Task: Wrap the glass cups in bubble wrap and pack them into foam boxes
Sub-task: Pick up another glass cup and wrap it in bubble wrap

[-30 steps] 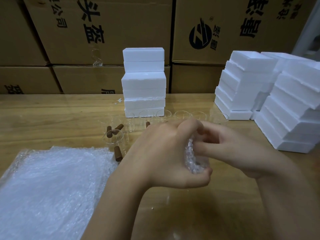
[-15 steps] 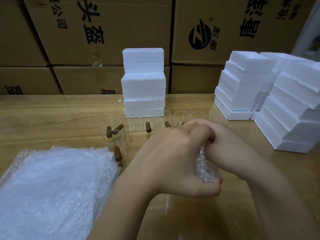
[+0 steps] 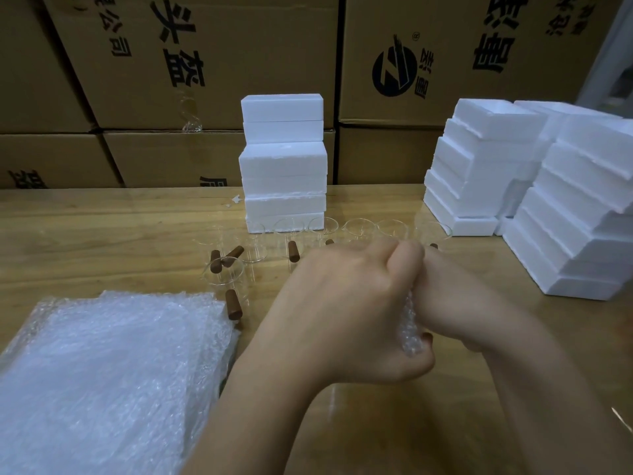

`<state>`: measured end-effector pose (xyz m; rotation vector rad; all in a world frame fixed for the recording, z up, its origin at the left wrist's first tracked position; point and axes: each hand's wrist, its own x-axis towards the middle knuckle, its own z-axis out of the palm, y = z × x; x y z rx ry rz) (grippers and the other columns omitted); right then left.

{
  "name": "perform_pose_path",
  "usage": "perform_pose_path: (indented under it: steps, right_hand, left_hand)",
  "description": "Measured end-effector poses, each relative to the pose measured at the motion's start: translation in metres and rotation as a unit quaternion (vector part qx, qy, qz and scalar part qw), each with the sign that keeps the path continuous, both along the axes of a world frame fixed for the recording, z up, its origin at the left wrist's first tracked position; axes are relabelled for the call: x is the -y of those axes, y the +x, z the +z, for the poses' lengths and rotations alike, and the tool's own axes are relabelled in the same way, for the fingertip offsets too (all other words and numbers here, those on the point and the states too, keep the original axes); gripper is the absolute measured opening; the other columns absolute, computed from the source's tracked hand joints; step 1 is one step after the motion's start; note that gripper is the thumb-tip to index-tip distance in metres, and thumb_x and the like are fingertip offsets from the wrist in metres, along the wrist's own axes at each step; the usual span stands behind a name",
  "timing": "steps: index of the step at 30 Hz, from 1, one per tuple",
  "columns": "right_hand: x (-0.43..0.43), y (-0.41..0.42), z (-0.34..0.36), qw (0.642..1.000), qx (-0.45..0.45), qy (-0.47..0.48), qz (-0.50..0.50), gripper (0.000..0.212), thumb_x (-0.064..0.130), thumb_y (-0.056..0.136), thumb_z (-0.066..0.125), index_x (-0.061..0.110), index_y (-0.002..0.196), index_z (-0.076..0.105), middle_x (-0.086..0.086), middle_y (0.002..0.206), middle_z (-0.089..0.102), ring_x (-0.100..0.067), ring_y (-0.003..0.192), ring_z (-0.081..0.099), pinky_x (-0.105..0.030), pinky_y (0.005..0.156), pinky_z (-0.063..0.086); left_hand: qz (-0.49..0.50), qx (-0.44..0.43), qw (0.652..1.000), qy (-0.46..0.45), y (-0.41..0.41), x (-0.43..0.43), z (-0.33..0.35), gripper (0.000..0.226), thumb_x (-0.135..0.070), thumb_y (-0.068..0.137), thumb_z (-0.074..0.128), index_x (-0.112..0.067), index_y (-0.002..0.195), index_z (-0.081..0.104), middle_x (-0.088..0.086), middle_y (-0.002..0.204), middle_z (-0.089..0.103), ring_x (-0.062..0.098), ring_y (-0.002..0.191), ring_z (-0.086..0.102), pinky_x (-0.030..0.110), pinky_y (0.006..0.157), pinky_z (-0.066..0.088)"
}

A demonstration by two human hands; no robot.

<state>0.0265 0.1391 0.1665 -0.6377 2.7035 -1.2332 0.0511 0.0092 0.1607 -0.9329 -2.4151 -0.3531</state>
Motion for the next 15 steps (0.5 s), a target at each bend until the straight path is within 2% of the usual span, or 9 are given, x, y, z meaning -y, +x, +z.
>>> perform_pose_path:
  steps: [2, 4, 6, 7, 9, 11, 13, 15]
  right_hand:
    - [-0.002, -0.003, -0.006, 0.999, -0.020, 0.028, -0.008, 0.054, -0.005, 0.079, 0.039, 0.039, 0.054, 0.059, 0.021, 0.037, 0.046, 0.001, 0.037, 0.040, -0.011, 0.035, 0.025]
    - [-0.004, -0.007, -0.012, 0.998, -0.012, 0.052, -0.019, 0.032, -0.002, 0.076, 0.044, 0.021, 0.055, 0.050, 0.015, 0.038, 0.045, -0.002, 0.039, 0.038, -0.016, 0.041, 0.027]
    - [-0.007, -0.006, -0.011, 0.998, 0.042, 0.041, -0.004, 0.021, 0.005, 0.072, 0.048, 0.018, 0.056, 0.048, 0.013, 0.039, 0.042, -0.003, 0.040, 0.038, -0.020, 0.044, 0.031]
    - [-0.009, -0.004, -0.009, 0.997, 0.079, 0.015, 0.017, 0.017, 0.011, 0.070, 0.051, 0.020, 0.055, 0.051, 0.013, 0.041, 0.043, -0.002, 0.042, 0.041, -0.018, 0.044, 0.032]
    - [-0.016, -0.002, -0.006, 0.987, 0.140, -0.041, 0.070, 0.014, 0.023, 0.068, 0.056, 0.028, 0.054, 0.058, 0.013, 0.050, 0.050, -0.001, 0.050, 0.049, -0.014, 0.049, 0.037]
    - [-0.018, 0.000, -0.004, 0.981, 0.160, -0.059, 0.090, 0.010, 0.027, 0.067, 0.060, 0.031, 0.058, 0.062, 0.012, 0.058, 0.056, -0.003, 0.058, 0.053, -0.016, 0.055, 0.041]
    - [-0.015, -0.001, -0.005, 0.988, 0.131, -0.011, 0.077, 0.015, 0.025, 0.063, 0.058, 0.033, 0.051, 0.058, 0.015, 0.048, 0.048, 0.001, 0.048, 0.045, -0.016, 0.048, 0.035]
    - [-0.010, -0.002, -0.004, 0.992, 0.086, 0.082, 0.047, 0.031, 0.012, 0.070, 0.055, 0.024, 0.042, 0.053, 0.013, 0.032, 0.036, -0.001, 0.035, 0.038, -0.013, 0.037, 0.026]
  left_hand:
    - [0.000, 0.000, 1.000, 0.002, -0.002, 0.001, -0.001, 0.043, -0.039, 0.056, 0.071, -0.007, 0.082, 0.057, 0.001, 0.072, 0.058, 0.024, 0.055, 0.050, 0.027, 0.045, 0.038]
    - [-0.014, 0.010, 1.000, 0.015, -0.004, 0.003, -0.003, 0.045, -0.039, 0.058, 0.072, -0.007, 0.087, 0.060, 0.001, 0.076, 0.062, 0.024, 0.059, 0.055, 0.030, 0.046, 0.043]
    - [-0.027, 0.017, 0.999, 0.039, -0.005, 0.007, -0.003, 0.051, -0.039, 0.058, 0.074, -0.008, 0.096, 0.062, -0.001, 0.081, 0.066, 0.023, 0.063, 0.060, 0.032, 0.048, 0.047]
    - [-0.030, 0.015, 0.998, 0.050, -0.005, 0.008, -0.002, 0.053, -0.039, 0.058, 0.076, -0.008, 0.099, 0.063, -0.002, 0.082, 0.067, 0.022, 0.064, 0.061, 0.032, 0.048, 0.047]
    - [-0.029, 0.004, 0.998, 0.060, -0.005, 0.012, -0.001, 0.057, -0.039, 0.057, 0.078, -0.007, 0.101, 0.064, -0.002, 0.081, 0.067, 0.021, 0.063, 0.062, 0.030, 0.047, 0.047]
    - [-0.031, -0.010, 0.998, 0.053, -0.006, 0.013, 0.000, 0.057, -0.039, 0.056, 0.079, -0.006, 0.100, 0.064, -0.001, 0.080, 0.067, 0.021, 0.062, 0.062, 0.028, 0.046, 0.046]
    - [-0.039, -0.015, 0.998, 0.036, -0.005, 0.010, -0.001, 0.054, -0.038, 0.057, 0.078, -0.006, 0.098, 0.065, 0.000, 0.080, 0.067, 0.022, 0.062, 0.061, 0.029, 0.046, 0.045]
    - [-0.038, -0.016, 0.999, 0.015, -0.003, 0.006, -0.002, 0.049, -0.039, 0.059, 0.074, -0.006, 0.094, 0.064, 0.001, 0.080, 0.066, 0.025, 0.062, 0.060, 0.032, 0.046, 0.046]
